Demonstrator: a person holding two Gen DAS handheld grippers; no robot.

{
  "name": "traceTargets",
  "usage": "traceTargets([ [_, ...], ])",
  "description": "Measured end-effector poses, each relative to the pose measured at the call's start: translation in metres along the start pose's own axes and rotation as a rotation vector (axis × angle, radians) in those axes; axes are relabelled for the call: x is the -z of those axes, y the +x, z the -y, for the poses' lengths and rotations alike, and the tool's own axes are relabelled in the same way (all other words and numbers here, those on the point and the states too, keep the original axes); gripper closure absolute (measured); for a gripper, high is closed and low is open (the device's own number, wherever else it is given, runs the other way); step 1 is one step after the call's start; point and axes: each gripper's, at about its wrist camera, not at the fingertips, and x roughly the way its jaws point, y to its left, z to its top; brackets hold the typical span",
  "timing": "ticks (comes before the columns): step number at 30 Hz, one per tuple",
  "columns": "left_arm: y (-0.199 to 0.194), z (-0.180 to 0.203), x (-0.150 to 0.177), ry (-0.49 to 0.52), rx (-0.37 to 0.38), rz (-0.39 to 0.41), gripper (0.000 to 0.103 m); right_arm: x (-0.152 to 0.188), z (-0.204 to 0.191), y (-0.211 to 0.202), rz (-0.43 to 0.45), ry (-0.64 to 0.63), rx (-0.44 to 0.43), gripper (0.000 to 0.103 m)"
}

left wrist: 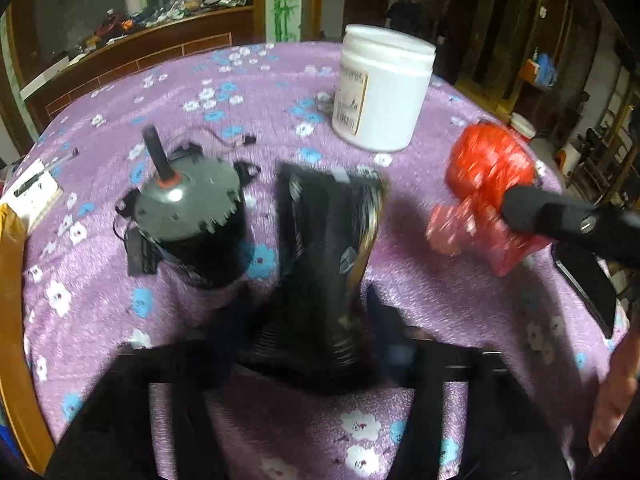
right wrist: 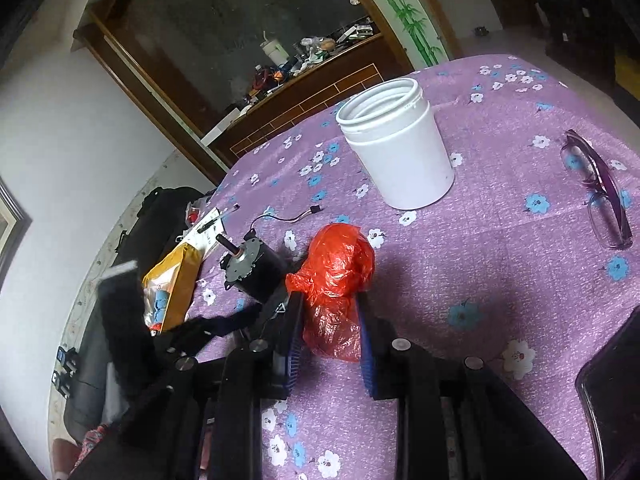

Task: Organize soft objects
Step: 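Grasp the black snack bag with the left gripper while the right gripper holds the red bag, then lift the black snack bag and red plastic bag with both grippers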

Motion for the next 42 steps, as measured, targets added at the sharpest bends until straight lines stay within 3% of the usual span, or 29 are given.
traceTargets([
  [3,-0.007,0.004,0.008,-0.018,-0.009,0.021,0.071,0.0,0.001,0.0,0.006,-0.001,0.015,0.078],
  [11,-0.044,0.015,0.044,-0.054,-0.037,-0.034,0.071,0.0,0.003,0.004,-0.014,0.009,0.032,0.077],
  [13,-0.043,0.018,0.043,-0.035,-0.058,-0.047,0.068,0.001,0.002,0.006,-0.023,0.002,0.032,0.077],
  [15,-0.039,0.021,0.04,-0.004,-0.089,-0.052,0.048,0.002,0.0,0.008,-0.028,-0.005,0.035,0.077],
  [17,-0.032,0.023,0.035,0.016,-0.121,-0.05,0.041,0.003,-0.001,0.008,-0.028,-0.008,0.037,0.077],
  [21,-0.014,0.02,0.029,0.003,-0.07,-0.05,0.042,0.004,-0.001,0.01,-0.032,-0.011,0.038,0.077],
  [23,-0.015,0.016,0.031,-0.007,-0.076,0.006,0.056,0.004,-0.002,0.01,-0.034,-0.016,0.035,0.077],
  [25,-0.02,0.012,0.035,-0.017,-0.062,0.033,0.061,0.005,-0.003,0.01,-0.034,-0.023,0.036,0.077],
  [29,-0.042,0.008,0.046,-0.024,-0.076,0.094,0.062,0.006,-0.009,0.011,-0.034,-0.051,0.038,0.077],
  [34,-0.079,-0.008,0.064,-0.035,-0.155,0.211,0.062,0.013,-0.024,0.016,-0.042,-0.113,0.033,0.077],
  [42,-0.103,-0.018,0.076,-0.024,-0.292,0.325,0.062,0.034,-0.069,0.017,-0.016,-0.311,-0.033,0.078],
])
